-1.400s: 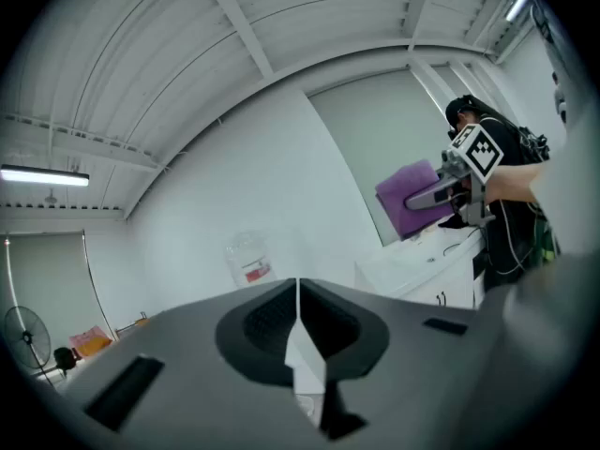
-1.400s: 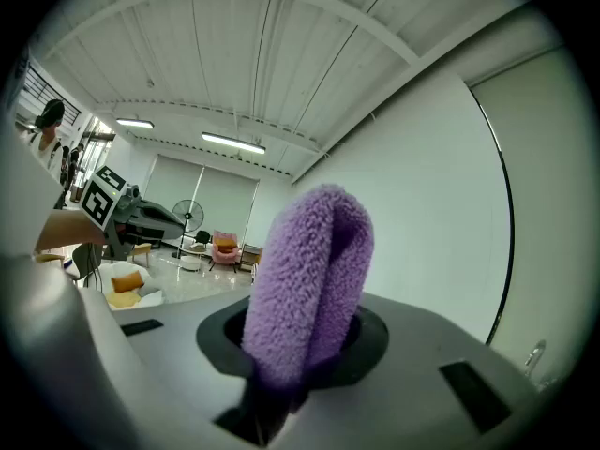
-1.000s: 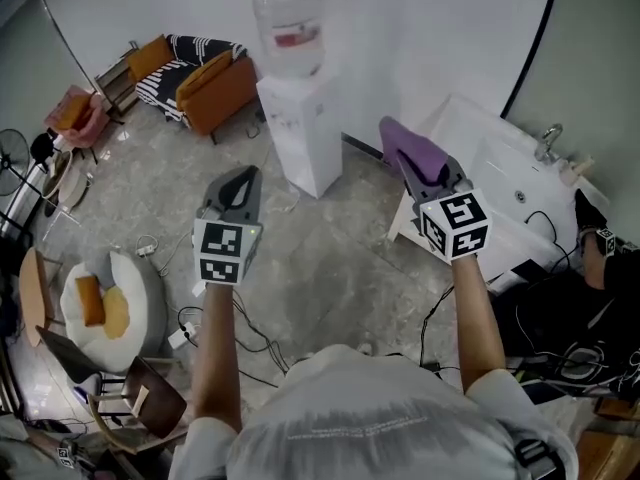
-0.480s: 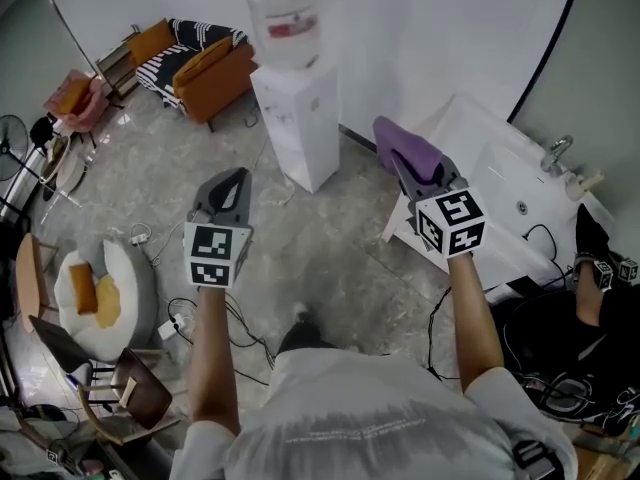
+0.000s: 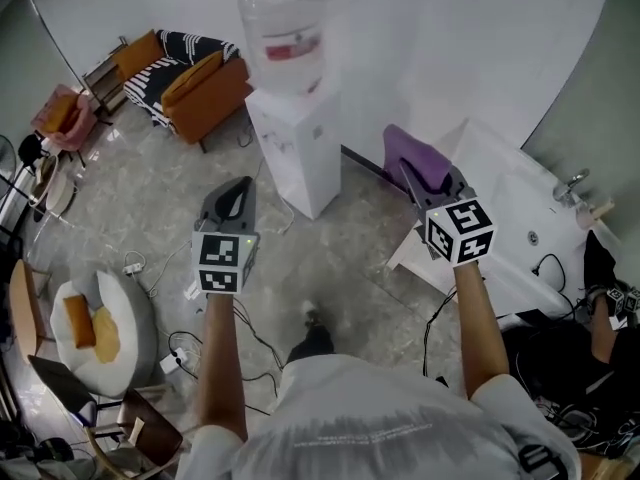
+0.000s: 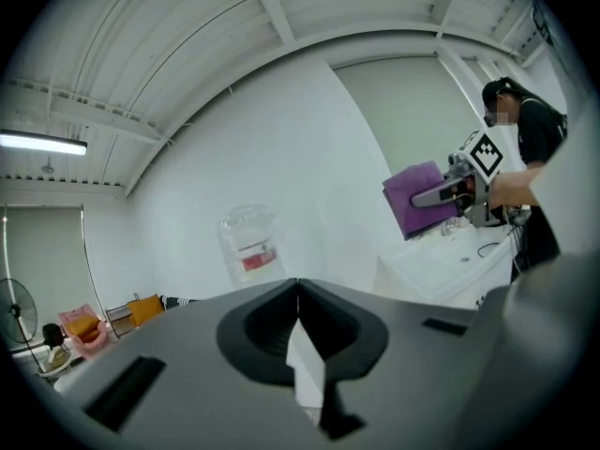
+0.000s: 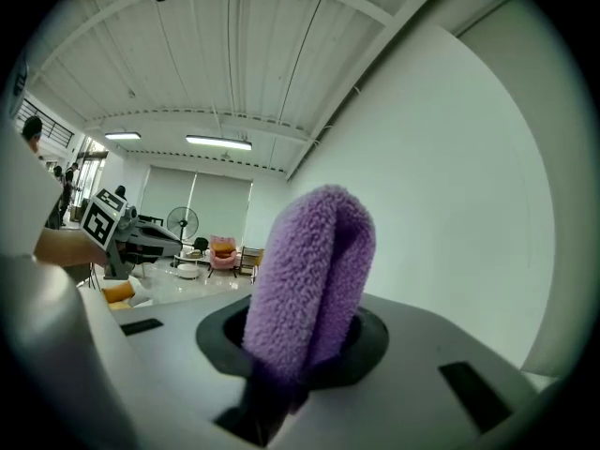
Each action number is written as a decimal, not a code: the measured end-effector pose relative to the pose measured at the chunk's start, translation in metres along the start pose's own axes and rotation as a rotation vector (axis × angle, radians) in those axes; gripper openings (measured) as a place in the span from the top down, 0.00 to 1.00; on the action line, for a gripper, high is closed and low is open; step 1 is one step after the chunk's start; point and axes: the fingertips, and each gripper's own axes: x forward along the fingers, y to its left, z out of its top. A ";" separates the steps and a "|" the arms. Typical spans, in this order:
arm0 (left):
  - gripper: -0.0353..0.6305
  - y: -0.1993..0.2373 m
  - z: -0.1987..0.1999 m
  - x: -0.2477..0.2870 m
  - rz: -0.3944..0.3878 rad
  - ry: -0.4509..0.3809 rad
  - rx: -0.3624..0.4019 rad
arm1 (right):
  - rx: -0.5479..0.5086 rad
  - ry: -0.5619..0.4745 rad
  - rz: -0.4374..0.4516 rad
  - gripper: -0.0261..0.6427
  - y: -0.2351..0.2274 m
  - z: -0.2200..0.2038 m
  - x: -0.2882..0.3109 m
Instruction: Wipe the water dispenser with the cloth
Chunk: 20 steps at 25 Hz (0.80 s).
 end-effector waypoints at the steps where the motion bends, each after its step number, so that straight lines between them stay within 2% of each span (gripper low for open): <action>1: 0.92 0.011 0.002 0.014 -0.005 -0.002 0.002 | 0.010 0.002 -0.002 0.84 -0.006 0.003 0.015; 4: 0.92 0.042 0.009 0.053 -0.031 -0.020 0.007 | 0.026 0.004 -0.013 0.84 -0.021 0.013 0.059; 9: 0.92 0.088 0.011 0.104 -0.066 -0.062 -0.034 | -0.001 0.019 -0.021 0.84 -0.034 0.015 0.128; 14: 0.92 0.123 -0.007 0.152 -0.085 -0.049 -0.050 | -0.007 0.069 -0.050 0.84 -0.042 0.003 0.188; 20: 0.92 0.154 -0.028 0.200 -0.071 -0.033 -0.055 | -0.003 0.103 -0.104 0.83 -0.055 -0.014 0.235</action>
